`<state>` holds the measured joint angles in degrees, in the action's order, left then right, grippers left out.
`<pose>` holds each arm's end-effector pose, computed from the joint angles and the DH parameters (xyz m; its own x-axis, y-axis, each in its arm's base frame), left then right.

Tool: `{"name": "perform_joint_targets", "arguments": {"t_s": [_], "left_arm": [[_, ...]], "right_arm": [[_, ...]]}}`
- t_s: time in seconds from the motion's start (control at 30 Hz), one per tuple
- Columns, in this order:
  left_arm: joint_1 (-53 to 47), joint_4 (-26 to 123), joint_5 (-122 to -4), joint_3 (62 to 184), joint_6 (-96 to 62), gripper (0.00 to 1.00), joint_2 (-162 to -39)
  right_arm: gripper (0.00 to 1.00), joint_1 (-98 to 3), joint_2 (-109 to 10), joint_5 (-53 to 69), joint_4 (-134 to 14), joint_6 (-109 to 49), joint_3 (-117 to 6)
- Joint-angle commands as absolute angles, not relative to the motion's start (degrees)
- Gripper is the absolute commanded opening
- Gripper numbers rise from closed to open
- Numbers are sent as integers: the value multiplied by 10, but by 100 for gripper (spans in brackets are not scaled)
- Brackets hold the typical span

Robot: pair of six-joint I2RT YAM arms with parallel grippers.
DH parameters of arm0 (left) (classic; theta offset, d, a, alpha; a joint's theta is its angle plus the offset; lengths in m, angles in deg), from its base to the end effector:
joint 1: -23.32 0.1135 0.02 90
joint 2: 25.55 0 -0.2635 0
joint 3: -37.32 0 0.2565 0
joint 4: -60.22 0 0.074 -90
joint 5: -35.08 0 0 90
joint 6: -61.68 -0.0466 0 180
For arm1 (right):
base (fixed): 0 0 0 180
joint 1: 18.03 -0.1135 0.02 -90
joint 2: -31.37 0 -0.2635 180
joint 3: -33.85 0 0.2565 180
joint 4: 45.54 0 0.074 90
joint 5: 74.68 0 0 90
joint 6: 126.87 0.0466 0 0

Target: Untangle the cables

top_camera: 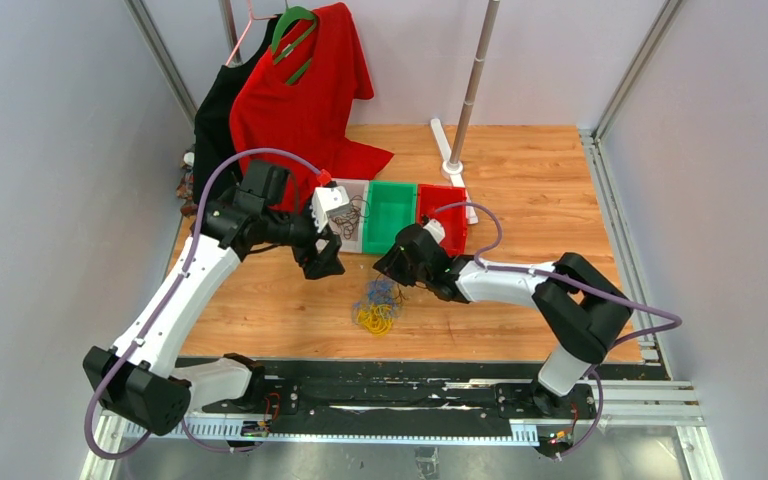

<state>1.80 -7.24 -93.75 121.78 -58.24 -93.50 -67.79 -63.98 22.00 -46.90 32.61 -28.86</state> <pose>0.2093 -0.1139 0.3450 -0.3003 0.5361 -0.7889 0.9265 0.3604 -0.1078 0.2369 0.2715 0.1702 -0.7783 0.5202 -0.3515 0.0944 0.6505 0.7536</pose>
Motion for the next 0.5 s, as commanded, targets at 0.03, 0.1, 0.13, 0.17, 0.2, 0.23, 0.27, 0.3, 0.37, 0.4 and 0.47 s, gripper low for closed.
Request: {"name": "perform_joint_targets", "arguments": {"t_s": [0.03,0.1,0.13,0.17,0.2,0.23,0.27,0.3,0.37,0.4,0.47], "left_arm": [[17,-75,-947,1218,-589,85,-921],[17,-75,-947,1215,-588,85,-919],[17,-75,-948,1214,-588,85,-918],[18,-75,-948,1212,-587,85,-917],[17,-75,-948,1209,-586,85,-916],[18,-76,-949,1207,-586,85,-914],[18,-78,-949,1205,-586,85,-912],[17,-81,-951,1203,-586,85,-910],[18,-87,-952,1201,-588,85,-906],[17,-91,-953,1201,-589,85,-904],[17,-101,-958,1203,-592,85,-899]], "right_arm": [[21,-669,-665,229,-457,341,-312],[14,-670,-670,228,-455,341,-313],[10,-669,-671,227,-450,339,-311],[6,-668,-671,225,-443,335,-311],[2,-669,-671,223,-437,333,-311],[1,-668,-669,219,-430,328,-311],[1,-668,-667,214,-419,321,-310],[1,-668,-663,208,-407,314,-307],[0,-668,-647,197,-378,294,-300],[0,-668,-636,191,-364,285,-294],[1,-668,-610,174,-331,263,-281]]}}
